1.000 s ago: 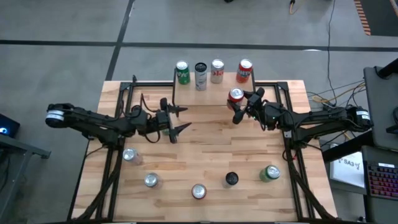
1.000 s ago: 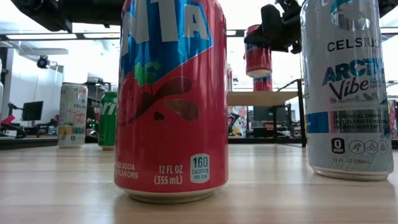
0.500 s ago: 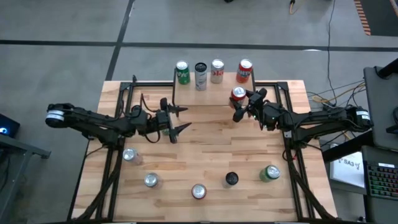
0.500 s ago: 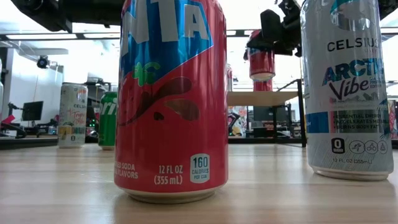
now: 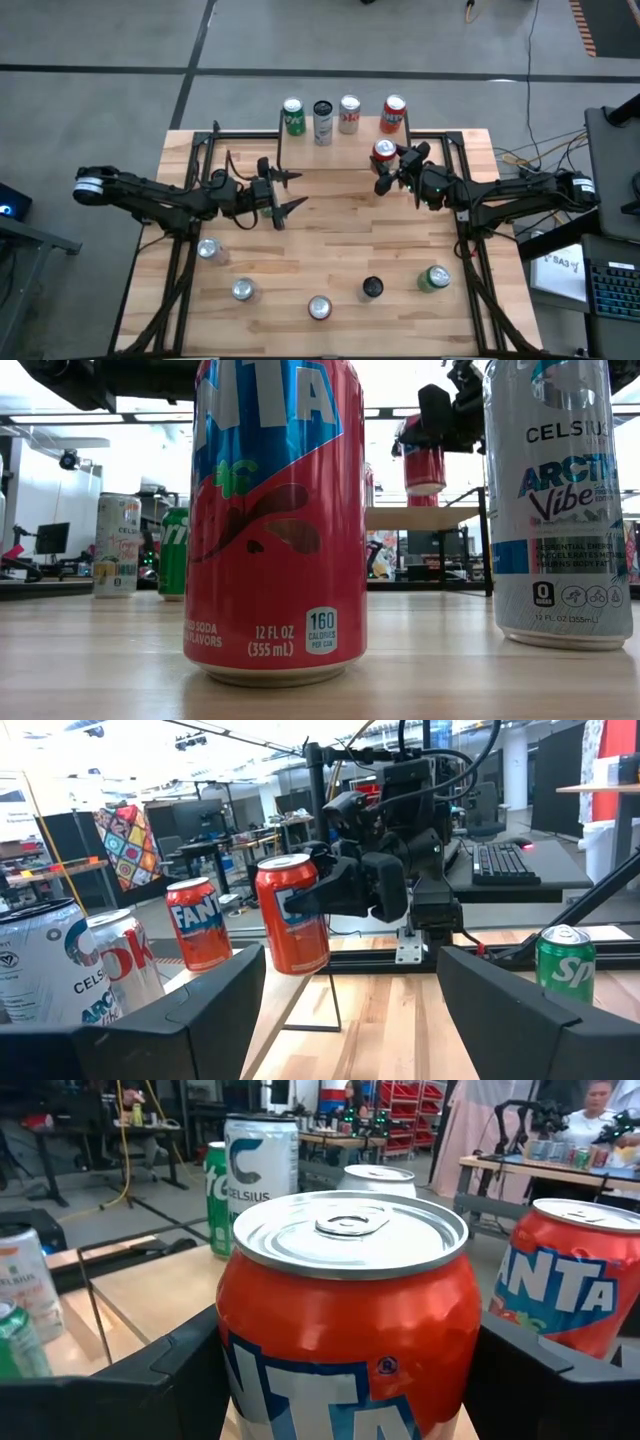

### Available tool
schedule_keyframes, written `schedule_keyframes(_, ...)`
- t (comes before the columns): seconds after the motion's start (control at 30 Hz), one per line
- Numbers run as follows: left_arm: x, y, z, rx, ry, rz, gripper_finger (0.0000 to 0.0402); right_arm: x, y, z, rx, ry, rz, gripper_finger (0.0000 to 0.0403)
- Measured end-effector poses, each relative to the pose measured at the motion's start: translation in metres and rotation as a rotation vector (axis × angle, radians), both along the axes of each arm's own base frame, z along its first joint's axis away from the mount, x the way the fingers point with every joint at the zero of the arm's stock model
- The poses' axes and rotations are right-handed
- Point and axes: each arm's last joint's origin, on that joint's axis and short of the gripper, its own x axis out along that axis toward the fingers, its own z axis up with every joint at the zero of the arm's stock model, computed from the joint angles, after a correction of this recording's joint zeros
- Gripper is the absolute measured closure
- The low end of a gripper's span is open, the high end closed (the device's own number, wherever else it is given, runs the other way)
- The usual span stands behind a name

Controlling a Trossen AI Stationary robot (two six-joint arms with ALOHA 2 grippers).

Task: Place canned beverage on shelf
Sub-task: Put the top orange soda can on the shelf aligned with the other orange soda can

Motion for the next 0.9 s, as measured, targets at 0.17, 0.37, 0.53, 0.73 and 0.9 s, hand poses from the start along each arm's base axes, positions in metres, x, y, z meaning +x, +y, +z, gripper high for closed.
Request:
schedule_keyframes(0.17,0.0,0.0,0.0,0.0,0.0,0.0,0.0121,-0.001,-0.003,-0.001,-0.006,0.009,-0.031,0.0112)
schedule_keyframes(0.37,0.0,0.0,0.0,0.01,0.002,0.002,0.0121,-0.004,-0.008,-0.001,0.016,-0.022,-0.132,0.0112)
schedule_keyframes(0.53,0.0,0.0,0.0,0.014,0.0,0.002,0.0121,-0.006,-0.012,-0.005,0.026,-0.019,-0.151,0.0112)
schedule_keyframes(0.73,0.0,0.0,0.001,0.014,-0.001,0.003,0.0121,-0.008,-0.015,-0.01,0.036,-0.012,-0.171,0.0112)
schedule_keyframes(0.9,0.0,0.0,0.001,0.014,-0.002,0.003,0.0121,-0.01,-0.019,-0.013,0.051,-0.017,-0.189,0.0112)
